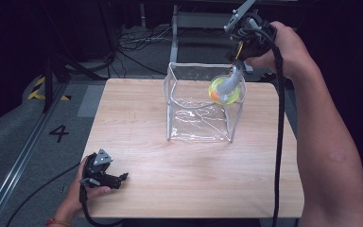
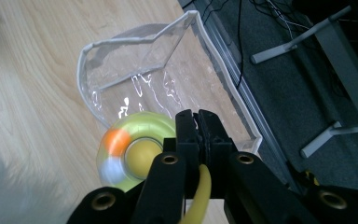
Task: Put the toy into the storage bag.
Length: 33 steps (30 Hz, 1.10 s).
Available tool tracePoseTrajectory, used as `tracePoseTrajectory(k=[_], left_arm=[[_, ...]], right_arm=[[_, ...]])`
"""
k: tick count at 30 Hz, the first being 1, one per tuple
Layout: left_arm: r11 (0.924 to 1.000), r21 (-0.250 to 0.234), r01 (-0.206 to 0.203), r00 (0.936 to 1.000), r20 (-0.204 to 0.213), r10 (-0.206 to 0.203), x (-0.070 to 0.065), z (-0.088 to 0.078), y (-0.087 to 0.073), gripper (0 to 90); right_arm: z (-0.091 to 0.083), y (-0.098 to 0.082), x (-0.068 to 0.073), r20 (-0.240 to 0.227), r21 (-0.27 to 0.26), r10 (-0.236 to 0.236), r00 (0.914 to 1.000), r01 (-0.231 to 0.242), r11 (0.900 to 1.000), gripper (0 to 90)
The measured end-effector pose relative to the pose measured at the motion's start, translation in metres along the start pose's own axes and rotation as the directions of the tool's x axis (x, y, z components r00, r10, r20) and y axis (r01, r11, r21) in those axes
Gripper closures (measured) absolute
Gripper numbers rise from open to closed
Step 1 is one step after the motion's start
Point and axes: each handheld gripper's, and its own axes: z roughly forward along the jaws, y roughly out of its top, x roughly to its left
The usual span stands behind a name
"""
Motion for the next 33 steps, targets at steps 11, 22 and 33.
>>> tracePoseTrajectory(k=[11, 22, 33], left_arm=[[1.0000, -0.002, -0.004, 1.0000, -0.001, 0.004, 0.000, 0.000, 0.000, 0.5], [1.0000, 0.000, -0.002, 1.0000, 0.001, 0.002, 0.000, 0.000, 0.000, 0.5], [1.0000, -0.003, -0.008, 1.0000, -0.001, 0.008, 0.001, 0.000, 0.000, 0.6]], right_arm=[[0.018, -0.007, -0.024, 0.009, 0.010, 0.063, 0.9980, -0.063, 0.998, 88.2], [0.042, -0.005, -0.033, 0.012, 0.018, 0.095, 0.9954, -0.095, 0.995, 88.2], [0.073, -0.009, -0.033, -0.020, 0.032, 0.107, 0.9940, -0.107, 0.994, 88.1]])
